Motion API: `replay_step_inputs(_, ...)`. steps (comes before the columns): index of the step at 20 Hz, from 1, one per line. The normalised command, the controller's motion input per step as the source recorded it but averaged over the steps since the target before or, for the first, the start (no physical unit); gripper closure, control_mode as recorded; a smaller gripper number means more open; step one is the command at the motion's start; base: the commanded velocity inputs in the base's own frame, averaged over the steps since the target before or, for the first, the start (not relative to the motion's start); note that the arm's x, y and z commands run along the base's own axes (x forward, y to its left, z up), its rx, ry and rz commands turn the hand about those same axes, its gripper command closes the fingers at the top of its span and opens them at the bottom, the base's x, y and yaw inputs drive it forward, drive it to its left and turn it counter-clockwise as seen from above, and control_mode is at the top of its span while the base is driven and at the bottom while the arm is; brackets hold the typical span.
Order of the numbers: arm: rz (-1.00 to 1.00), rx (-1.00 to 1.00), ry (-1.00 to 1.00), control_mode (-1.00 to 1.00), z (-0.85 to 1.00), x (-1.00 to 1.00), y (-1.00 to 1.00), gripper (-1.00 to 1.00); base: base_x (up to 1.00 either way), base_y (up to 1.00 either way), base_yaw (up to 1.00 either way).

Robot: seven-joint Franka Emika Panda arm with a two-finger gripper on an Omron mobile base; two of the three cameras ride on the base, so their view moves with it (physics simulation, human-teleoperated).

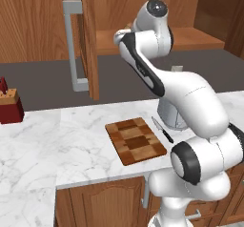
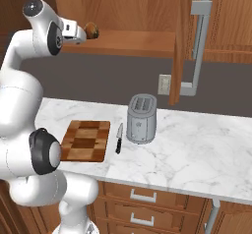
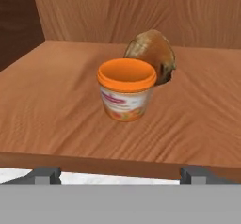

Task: Pick the bread, place it on the cutting board, pick the jam, place it on the counter, and close the cabinet.

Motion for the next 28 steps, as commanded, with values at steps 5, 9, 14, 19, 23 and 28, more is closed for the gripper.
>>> replay_step_inputs(5,0.0,0.0,0.01,-1.0,0.0,0.4,0.01,-1.0,0.0,0.0,0.0)
replay_step_inputs(9,0.0,0.0,0.0,-1.0,0.0,0.43,0.0,-1.0,0.0,0.0,0.0)
replay_step_inputs(14,0.0,0.0,0.02,-1.0,0.0,0.43,0.0,-1.0,0.0,0.0,0.0)
replay_step_inputs(19,0.0,0.0,0.02,-1.0,0.0,0.3,0.0,-1.0,0.0,0.0,0.0)
replay_step_inputs(23,0.0,0.0,0.01,-1.0,0.0,0.14,0.0,-1.0,0.0,0.0,0.0)
replay_step_inputs(28,0.0,0.0,0.0,-1.0,0.0,0.0,0.0,1.0,0.0,0.0,0.0)
